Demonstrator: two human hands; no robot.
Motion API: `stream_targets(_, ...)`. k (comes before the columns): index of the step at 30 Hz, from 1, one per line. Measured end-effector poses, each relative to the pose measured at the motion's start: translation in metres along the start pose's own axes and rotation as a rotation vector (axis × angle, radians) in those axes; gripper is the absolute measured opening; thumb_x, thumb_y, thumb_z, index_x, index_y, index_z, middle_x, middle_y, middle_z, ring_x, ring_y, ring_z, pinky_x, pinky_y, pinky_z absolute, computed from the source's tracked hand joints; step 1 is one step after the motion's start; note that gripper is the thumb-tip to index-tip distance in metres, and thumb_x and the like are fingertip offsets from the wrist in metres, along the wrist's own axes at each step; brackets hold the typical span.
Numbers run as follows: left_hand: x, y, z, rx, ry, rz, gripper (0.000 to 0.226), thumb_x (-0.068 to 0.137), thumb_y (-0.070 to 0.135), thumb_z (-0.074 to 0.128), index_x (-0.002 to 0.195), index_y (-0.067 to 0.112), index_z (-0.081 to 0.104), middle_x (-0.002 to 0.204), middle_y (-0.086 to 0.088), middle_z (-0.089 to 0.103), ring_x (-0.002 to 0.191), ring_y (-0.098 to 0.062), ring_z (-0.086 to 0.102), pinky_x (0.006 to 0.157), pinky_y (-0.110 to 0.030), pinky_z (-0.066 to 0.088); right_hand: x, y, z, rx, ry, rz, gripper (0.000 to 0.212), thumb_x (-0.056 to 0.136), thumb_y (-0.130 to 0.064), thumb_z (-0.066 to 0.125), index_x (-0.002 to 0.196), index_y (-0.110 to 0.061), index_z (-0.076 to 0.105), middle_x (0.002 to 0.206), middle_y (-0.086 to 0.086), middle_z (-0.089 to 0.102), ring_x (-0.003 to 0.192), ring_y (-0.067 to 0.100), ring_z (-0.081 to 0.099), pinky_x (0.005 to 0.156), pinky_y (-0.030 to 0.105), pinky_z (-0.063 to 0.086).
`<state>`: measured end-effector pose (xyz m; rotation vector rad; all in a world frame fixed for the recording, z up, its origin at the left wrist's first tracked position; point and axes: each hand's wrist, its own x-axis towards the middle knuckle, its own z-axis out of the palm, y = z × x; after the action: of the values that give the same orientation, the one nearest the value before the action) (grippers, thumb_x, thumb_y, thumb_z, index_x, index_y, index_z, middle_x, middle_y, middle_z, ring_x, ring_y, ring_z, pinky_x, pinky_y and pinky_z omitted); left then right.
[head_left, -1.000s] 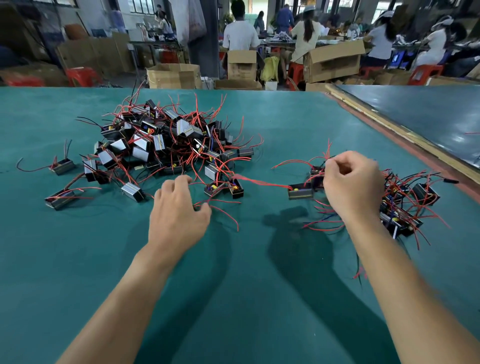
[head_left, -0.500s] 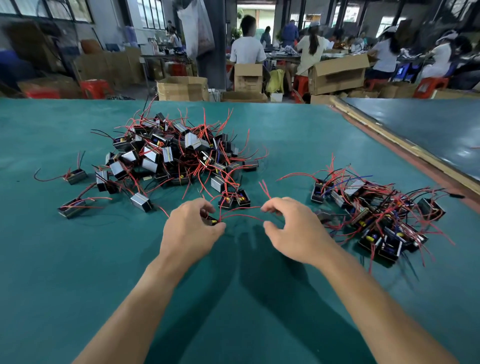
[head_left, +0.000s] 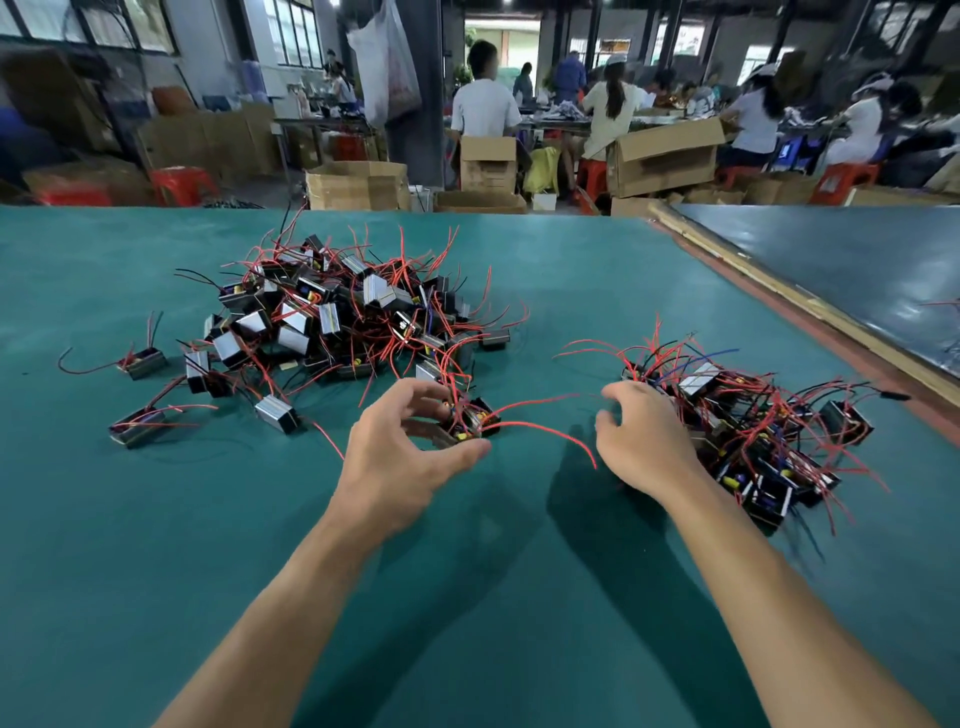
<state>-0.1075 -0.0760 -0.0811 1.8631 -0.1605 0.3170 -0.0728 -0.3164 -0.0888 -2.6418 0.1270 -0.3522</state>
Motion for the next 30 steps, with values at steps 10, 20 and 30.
stream_targets(10, -0.01, 0.007, 0.002, -0.005, -0.576, -0.012, 0.052, 0.062, 0.009, 0.085, 0.106, 0.026, 0.064, 0.099, 0.003, 0.074, 0.101, -0.014, 0.068, 0.088, -0.037, 0.054, -0.029, -0.035, 0.003, 0.352, -0.273, -0.258, 0.02, 0.087, -0.017, 0.057, 0.072, -0.025, 0.069, 0.065, -0.009, 0.072, 0.062, 0.009, 0.067, 0.068, 0.032, 0.055)
stream_targets(20, -0.004, -0.013, 0.006, 0.472, -0.08, 0.023, 0.033, 0.077, 0.018, 0.073, 0.106, 0.027, 0.06, 0.099, 0.006, 0.053, 0.087, -0.012, 0.053, 0.077, -0.024, 0.039, -0.033, -0.038, 0.005, 0.33, -0.344, -0.292, 0.016, 0.09, -0.021, 0.056, 0.083, -0.026, 0.069, 0.069, -0.008, 0.072, 0.058, 0.015, 0.058, 0.063, 0.028, 0.048)
stream_targets(30, -0.003, -0.012, 0.009, 0.386, -0.179, -0.07, 0.023, 0.084, 0.019, 0.064, 0.104, 0.029, 0.06, 0.068, 0.017, 0.07, 0.054, -0.021, 0.058, 0.062, -0.033, 0.054, -0.033, -0.044, -0.002, 0.705, -0.55, -0.138, 0.022, 0.086, -0.031, 0.054, 0.08, -0.017, 0.071, 0.07, 0.003, 0.074, 0.053, 0.011, 0.057, 0.044, 0.02, 0.042)
